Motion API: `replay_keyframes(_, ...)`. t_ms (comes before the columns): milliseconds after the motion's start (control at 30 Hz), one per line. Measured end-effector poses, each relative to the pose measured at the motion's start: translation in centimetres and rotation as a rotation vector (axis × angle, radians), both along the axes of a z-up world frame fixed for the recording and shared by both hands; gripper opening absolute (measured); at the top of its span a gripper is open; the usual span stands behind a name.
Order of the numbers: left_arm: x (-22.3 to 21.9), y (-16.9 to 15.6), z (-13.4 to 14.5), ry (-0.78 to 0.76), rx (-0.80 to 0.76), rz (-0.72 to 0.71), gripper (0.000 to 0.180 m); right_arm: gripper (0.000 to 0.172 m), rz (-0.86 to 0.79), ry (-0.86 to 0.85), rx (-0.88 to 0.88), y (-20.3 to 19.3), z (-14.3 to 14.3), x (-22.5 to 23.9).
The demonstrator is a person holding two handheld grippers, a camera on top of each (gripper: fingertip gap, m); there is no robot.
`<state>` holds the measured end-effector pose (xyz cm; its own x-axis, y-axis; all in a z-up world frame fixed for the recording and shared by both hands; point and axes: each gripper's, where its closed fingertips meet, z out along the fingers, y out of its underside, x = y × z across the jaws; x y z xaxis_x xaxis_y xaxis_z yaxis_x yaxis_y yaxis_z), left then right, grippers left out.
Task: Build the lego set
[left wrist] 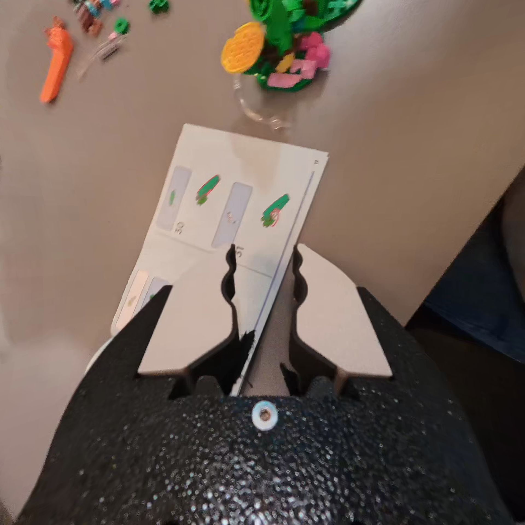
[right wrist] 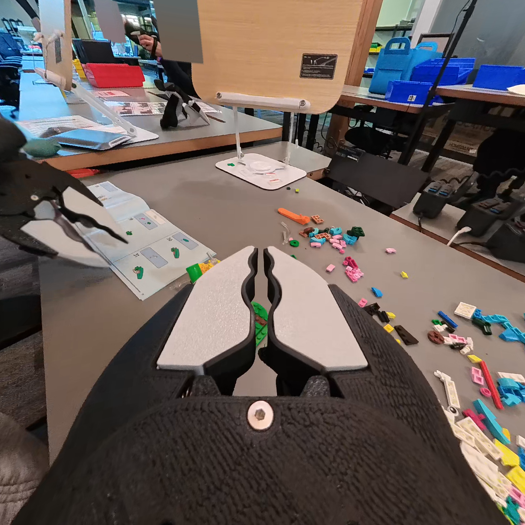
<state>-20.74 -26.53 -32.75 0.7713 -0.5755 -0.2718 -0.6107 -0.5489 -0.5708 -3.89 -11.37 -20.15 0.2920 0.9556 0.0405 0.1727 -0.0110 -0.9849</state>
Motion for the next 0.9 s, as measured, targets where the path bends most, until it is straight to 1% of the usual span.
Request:
replay_keyframes(67,1.0,0.2,-0.3,-0.022,-0.015,-0.043,0.042,0.002,0.004,0.003,-0.009,0.0,-0.1,0.0)
replay_keyframes(233,2.5,1.1,0.0,-0.117,-0.006,-0.087,0.036,0.003,0.027,0.000,-0.020,-0.5,-0.2,-0.4)
replay_keyframes(367,2.5,1.1,-1.0,-0.100,-0.051,-0.097,0.037,0.003,0.051,-0.008,-0.015,-1.2,-0.3,-0.8)
replay_keyframes(433,2.3,1.1,-1.4,-0.087,-0.062,-0.095,0.037,0.003,0.066,-0.007,-0.017,-1.5,-0.3,-1.1)
replay_keyframes(500,2.3,1.2,-1.5,-0.109,-0.061,-0.087,0.036,0.003,0.082,-0.007,-0.020,-1.9,-0.3,-1.4)
replay_keyframes(700,2.4,1.1,-1.7,-0.239,-0.109,-0.059,0.029,0.003,0.142,-0.019,-0.023,-3.4,-0.6,-2.6)
replay_keyframes(900,2.2,1.2,-1.7,-0.259,-0.096,-0.050,0.025,0.004,0.231,-0.047,-0.024,-5.7,-1.3,-4.3)
